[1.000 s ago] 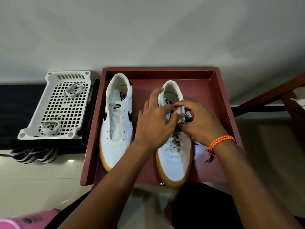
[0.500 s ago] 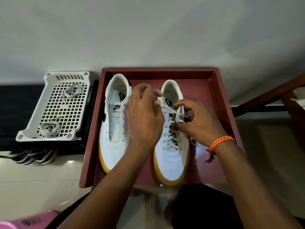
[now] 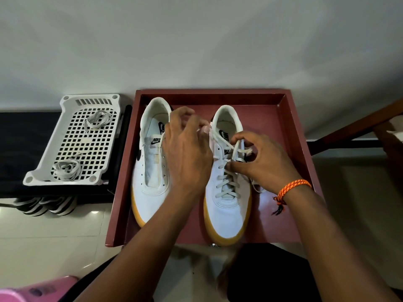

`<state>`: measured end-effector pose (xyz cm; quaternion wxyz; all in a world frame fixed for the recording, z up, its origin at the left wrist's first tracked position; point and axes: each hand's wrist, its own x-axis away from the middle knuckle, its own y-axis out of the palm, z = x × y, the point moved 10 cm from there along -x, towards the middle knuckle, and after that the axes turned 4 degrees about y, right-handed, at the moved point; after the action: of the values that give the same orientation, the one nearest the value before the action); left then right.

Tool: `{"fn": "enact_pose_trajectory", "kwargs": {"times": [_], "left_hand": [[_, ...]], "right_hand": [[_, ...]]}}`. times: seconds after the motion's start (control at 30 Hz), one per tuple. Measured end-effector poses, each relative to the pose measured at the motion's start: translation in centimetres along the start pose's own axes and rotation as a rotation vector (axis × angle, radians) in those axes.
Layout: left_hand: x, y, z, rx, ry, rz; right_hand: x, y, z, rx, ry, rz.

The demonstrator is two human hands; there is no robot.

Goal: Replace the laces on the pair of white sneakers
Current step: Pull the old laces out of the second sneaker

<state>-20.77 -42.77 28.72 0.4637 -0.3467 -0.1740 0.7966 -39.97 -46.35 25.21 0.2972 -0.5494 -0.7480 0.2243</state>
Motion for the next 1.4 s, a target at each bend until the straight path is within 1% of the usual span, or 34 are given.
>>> {"fn": "enact_pose_trajectory", "kwargs": {"times": [0.17, 0.23, 0.37, 0.5, 0.57, 0.6, 0.67, 0.73, 0.77, 0.8, 0.9, 1.03, 1.1, 1.13, 1.17, 1.23, 1.33, 1.4], "left_hand": [[1.5, 3.7, 1.3, -0.145, 0.149, -0.287], [1.9, 4.7, 1.3, -0.147, 0.165, -0.335], [1.1, 4.0, 0.9, -0.043, 0.117, -0.26], [-0.4, 0.9, 0.3, 0.099, 0.031, -0.072], [-0.6, 0.2, -0.5, 0.136, -0.008, -0.019], [-0.6, 0.5, -0.6, 0.157, -0.001, -0.038], [-0.3, 1.9, -0.2, 0.14, 0.063, -0.16], [0.8, 3.7, 0.4, -0.042, 0.144, -0.303], [1.3, 4.4, 0.6, -0.118, 0.17, -0.356], [1.7, 4.9, 0.7, -0.147, 0.176, -0.383], [1.7, 4.9, 0.8, -0.071, 0.153, -0.351], [0.4, 2.8, 0.3, 0.082, 0.076, -0.184], [0.0, 1.6, -0.3, 0.109, 0.021, -0.097], [-0.2, 1.3, -0.5, 0.109, 0.004, -0.082], [-0.3, 1.4, -0.7, 0.114, 0.006, -0.092], [-0.2, 2.3, -0.2, 0.114, 0.053, -0.177], [1.0, 4.1, 0.5, -0.087, 0.15, -0.336], [1.6, 4.9, 0.6, -0.128, 0.17, -0.384]], "right_hand": [[-0.2, 0.0, 0.0, 0.001, -0.011, 0.006], [-0.2, 0.1, -0.1, 0.004, -0.015, 0.002], [-0.1, 0.2, -0.1, 0.014, -0.003, -0.013], [0.1, 0.2, -0.3, -0.008, 0.003, -0.018], [0.1, 0.2, -0.3, -0.012, 0.005, -0.013], [0.1, 0.2, -0.2, -0.015, 0.011, -0.014], [0.1, 0.2, -0.1, -0.015, 0.018, -0.012], [0.0, 0.2, -0.2, -0.01, -0.001, -0.003], [0.0, 0.2, -0.3, -0.008, -0.013, -0.001], [0.0, 0.2, -0.3, -0.006, -0.017, 0.001], [-0.1, 0.3, -0.2, 0.005, -0.005, -0.002], [-0.1, 0.2, -0.3, 0.004, 0.009, -0.021], [0.0, 0.2, -0.3, 0.004, 0.015, -0.022], [0.1, 0.1, -0.3, 0.004, 0.014, -0.019], [0.1, 0.1, -0.3, 0.004, 0.013, -0.018], [0.1, 0.1, -0.3, 0.001, 0.008, -0.02], [-0.1, 0.2, -0.4, 0.017, -0.013, -0.013], [-0.1, 0.2, -0.3, 0.009, -0.012, -0.012]]}}
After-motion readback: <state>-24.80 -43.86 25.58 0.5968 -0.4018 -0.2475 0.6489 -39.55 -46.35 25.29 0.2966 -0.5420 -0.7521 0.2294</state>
